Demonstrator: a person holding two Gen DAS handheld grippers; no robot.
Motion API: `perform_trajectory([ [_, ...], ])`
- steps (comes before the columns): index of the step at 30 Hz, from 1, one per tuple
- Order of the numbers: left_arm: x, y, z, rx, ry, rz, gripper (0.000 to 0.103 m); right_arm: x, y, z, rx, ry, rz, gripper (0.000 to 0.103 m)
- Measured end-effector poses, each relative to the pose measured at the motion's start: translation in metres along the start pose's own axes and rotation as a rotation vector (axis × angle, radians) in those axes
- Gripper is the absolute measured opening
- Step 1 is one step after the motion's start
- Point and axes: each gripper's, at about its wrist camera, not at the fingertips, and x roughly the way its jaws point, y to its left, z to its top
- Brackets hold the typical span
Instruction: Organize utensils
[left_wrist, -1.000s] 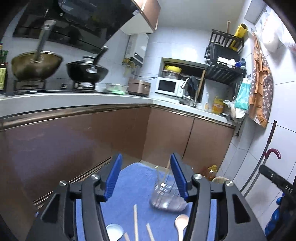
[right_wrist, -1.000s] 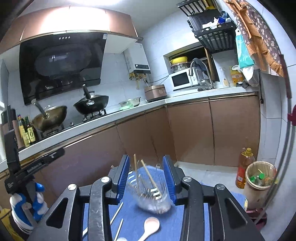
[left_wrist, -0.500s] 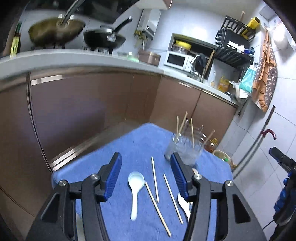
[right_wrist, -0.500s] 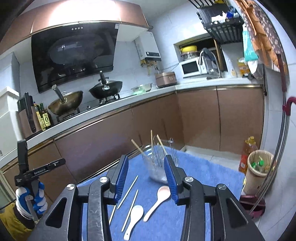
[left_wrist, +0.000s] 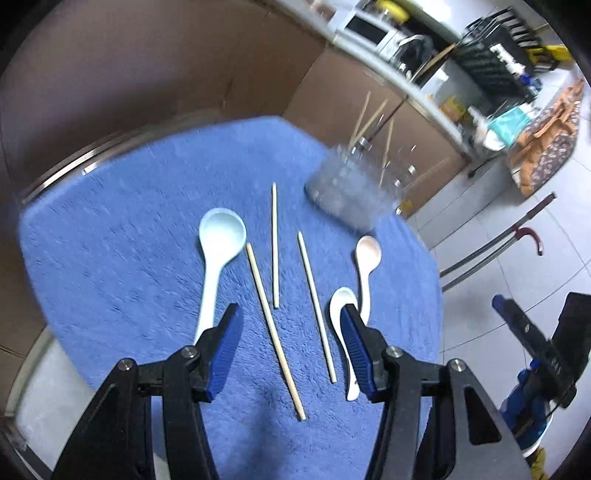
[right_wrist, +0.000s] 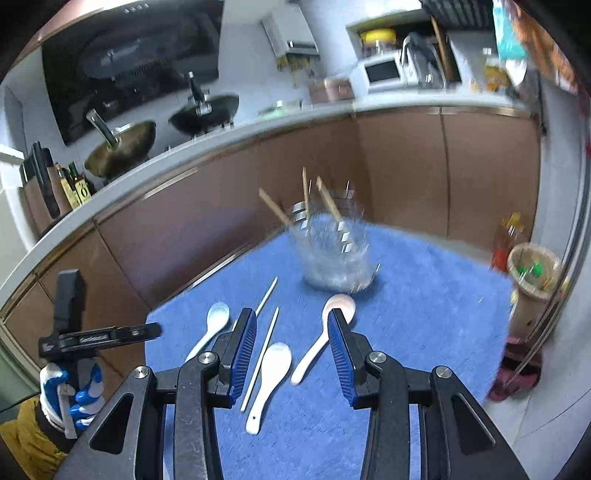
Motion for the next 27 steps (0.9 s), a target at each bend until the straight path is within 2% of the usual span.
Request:
perform_trajectory([
  [9, 0.070, -0.001, 0.024, -0.071, 0.134, 0.137, 0.049, 0.038, -0.016, -0.014, 0.012, 0.121, 0.023, 0.038],
  [12, 0.086, 0.003, 0.030, -0.115, 0.171, 0.163, 0.040, 0.057, -0.015, -0.010, 0.002, 0.176, 0.031, 0.038],
  [14, 0.095, 0.007, 0.032, -0.140, 0.192, 0.173, 0.032, 0.076, -0.010, -0.005, -0.017, 0.229, 0.048, 0.037],
  [18, 0.109, 0.009, 0.039, -0.159, 0.218, 0.199, 0.026, 0.113, 0.002, 0.009, -0.034, 0.314, 0.079, 0.036],
  [20, 0.116, 0.009, 0.043, -0.160, 0.233, 0.207, 0.018, 0.137, 0.008, 0.015, -0.043, 0.366, 0.087, 0.034],
  [24, 0.128, 0.010, 0.046, -0.153, 0.268, 0.220, 0.014, 0.184, 0.017, 0.022, -0.051, 0.475, 0.077, 0.028],
  [27, 0.133, 0.008, 0.049, -0.139, 0.278, 0.227, 0.013, 0.218, 0.021, 0.026, -0.061, 0.540, 0.039, 0.027],
])
